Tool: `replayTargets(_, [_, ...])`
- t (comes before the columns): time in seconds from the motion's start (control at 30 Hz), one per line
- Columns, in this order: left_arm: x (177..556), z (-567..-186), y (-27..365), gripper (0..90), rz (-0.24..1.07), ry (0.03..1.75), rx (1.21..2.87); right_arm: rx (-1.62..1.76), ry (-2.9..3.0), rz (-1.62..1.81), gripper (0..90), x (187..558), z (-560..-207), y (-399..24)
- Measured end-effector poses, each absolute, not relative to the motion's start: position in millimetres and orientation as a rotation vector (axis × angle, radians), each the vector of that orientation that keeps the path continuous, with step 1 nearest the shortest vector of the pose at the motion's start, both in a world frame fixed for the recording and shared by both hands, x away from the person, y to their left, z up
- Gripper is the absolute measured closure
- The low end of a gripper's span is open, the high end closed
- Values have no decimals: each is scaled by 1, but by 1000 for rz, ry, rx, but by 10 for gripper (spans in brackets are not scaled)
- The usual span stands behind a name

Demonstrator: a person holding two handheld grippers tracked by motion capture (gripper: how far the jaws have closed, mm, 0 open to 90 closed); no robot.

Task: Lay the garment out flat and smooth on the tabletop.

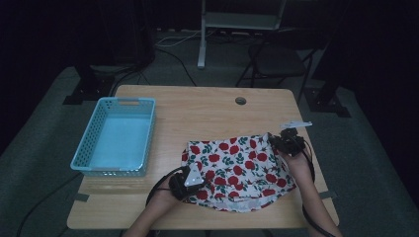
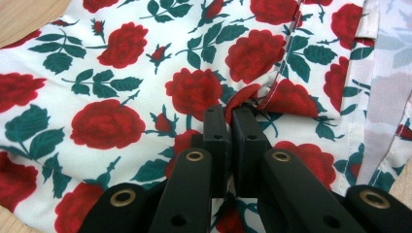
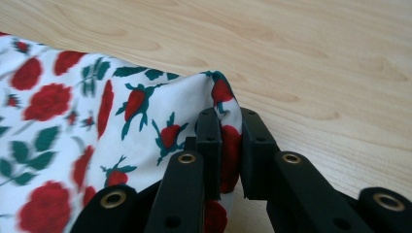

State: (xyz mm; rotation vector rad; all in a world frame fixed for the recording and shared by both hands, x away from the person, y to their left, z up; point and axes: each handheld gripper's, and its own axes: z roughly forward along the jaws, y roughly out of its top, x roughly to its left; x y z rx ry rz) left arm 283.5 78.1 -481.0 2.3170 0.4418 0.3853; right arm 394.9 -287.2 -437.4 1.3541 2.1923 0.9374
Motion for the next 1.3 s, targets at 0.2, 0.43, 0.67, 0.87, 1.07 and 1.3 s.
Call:
replayTargets(0.2, [282,-484,81,870,373,469,2279,1422,2217,900,790,408,-457,-295])
replayTargets(0.43, [281,-484,80,864,379,463,2283,1478,2195,884,756,413,-473,-303])
replayTargets(0.67, [280,-484,80,864,382,470,2280,1505,2138,839,723,411,-474,-315])
replayTargets(0.87, [284,-484,82,644,377,499,2268,1533,2084,894,585,398,-464,-331])
replayTargets(1.07, [288,-484,83,566,331,499,2268,1478,2044,977,485,371,-444,-332])
replayTargets(1.3, [292,-482,82,468,343,529,2284,1263,2190,1110,422,318,-429,-314])
